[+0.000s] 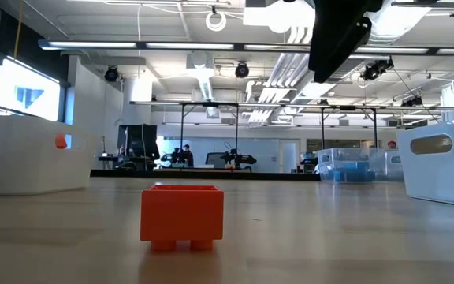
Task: Sort & place blocks by color
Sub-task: Put the orange game piece into the white bin
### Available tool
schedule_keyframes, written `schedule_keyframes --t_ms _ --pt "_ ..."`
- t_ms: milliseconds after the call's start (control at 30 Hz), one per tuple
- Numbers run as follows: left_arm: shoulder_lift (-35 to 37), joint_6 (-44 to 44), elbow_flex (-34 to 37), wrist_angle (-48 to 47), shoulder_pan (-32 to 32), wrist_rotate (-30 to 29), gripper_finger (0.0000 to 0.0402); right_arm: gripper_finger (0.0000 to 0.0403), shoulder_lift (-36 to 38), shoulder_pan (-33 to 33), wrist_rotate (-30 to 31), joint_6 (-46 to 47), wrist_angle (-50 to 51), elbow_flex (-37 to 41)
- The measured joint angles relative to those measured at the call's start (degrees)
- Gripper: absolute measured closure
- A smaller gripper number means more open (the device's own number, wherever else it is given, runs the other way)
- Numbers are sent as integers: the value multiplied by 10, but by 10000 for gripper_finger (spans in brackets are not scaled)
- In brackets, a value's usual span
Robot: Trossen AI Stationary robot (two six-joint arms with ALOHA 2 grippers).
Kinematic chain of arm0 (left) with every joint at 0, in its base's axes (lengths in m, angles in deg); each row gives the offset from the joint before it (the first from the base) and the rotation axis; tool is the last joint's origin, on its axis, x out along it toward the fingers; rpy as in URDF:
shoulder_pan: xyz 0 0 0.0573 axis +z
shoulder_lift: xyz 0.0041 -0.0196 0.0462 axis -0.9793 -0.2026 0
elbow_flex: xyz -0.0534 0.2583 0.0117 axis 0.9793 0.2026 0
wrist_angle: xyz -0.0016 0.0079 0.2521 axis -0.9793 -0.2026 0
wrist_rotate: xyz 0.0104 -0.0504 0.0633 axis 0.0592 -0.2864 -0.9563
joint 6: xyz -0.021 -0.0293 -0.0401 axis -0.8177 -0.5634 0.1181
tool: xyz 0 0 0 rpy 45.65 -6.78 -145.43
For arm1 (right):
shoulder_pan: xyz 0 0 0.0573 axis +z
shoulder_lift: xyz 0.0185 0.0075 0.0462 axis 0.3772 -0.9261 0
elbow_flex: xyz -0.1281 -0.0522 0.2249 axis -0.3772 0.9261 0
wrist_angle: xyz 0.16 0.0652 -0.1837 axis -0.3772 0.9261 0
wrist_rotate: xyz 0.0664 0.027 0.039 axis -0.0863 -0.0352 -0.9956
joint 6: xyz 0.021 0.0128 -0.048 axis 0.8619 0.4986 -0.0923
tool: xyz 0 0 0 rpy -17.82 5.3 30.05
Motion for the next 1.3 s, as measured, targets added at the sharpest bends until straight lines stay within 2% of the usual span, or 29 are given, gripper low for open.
schedule_keyframes --t_ms 467,733,1133,1300 --pt "-75 0 0 73 17 -8 229 208 0 19 0 0 -6 0" --pt "-81 0 0 81 41 41 228 208 0 20 2 -1 -8 0" --pt "-81 -24 0 91 62 75 168 208 0 20 2 -2 -8 0" --pt "-102 -13 -1 120 61 77 163 208 0 20 2 -2 -9 1"
